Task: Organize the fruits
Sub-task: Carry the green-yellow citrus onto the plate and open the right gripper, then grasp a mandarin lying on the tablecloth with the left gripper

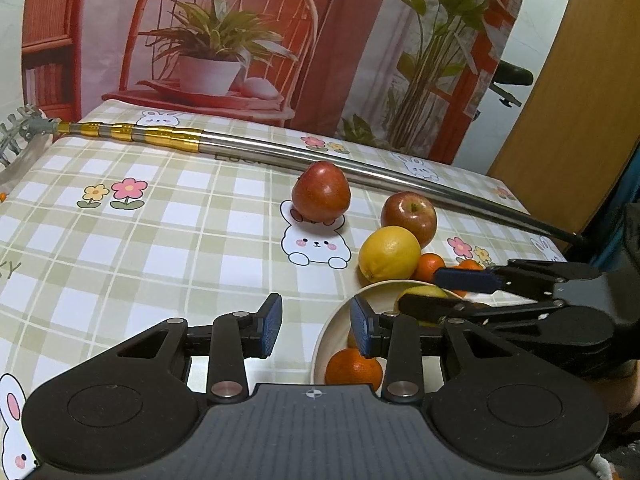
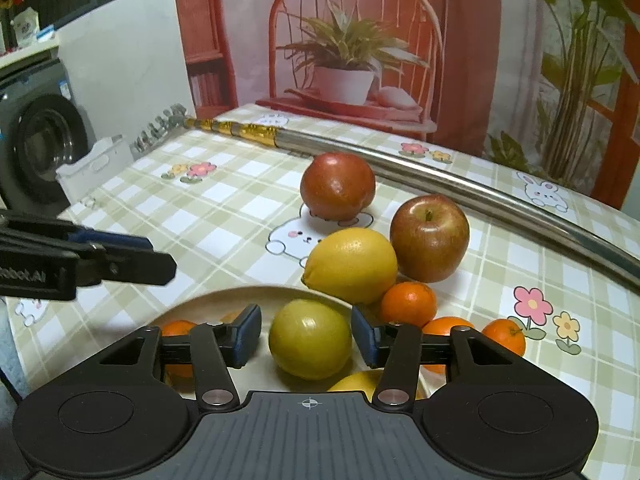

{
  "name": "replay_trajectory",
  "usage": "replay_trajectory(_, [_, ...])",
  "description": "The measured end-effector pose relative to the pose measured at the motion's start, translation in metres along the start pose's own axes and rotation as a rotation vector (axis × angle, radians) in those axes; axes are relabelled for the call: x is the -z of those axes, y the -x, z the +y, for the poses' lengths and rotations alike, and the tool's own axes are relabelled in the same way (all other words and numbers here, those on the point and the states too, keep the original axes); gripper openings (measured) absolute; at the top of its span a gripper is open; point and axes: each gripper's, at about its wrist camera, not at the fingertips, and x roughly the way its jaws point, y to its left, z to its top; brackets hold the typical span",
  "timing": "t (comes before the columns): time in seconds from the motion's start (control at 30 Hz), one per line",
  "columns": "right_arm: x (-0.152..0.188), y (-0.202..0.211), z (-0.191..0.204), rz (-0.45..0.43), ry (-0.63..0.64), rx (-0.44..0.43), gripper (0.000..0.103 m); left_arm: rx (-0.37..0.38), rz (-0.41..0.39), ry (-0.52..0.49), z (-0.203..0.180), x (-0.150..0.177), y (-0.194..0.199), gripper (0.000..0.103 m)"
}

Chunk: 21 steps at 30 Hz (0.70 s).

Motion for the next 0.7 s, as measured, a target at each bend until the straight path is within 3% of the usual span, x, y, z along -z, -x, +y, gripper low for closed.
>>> replay_trajectory(0.3, [0.003,0.034,-0.019,-0.111,-0.126,0.032,0.047,0.031,0.013,-0.006,-0.006,-0.004,-0.002,0.04])
replay_trajectory(0.7, [0.019,0.063,-0.075,-0.16,-0.281,0.212,0.047,0.079,0.034,-0.043,-0.027,-0.018,-0.01,0.039])
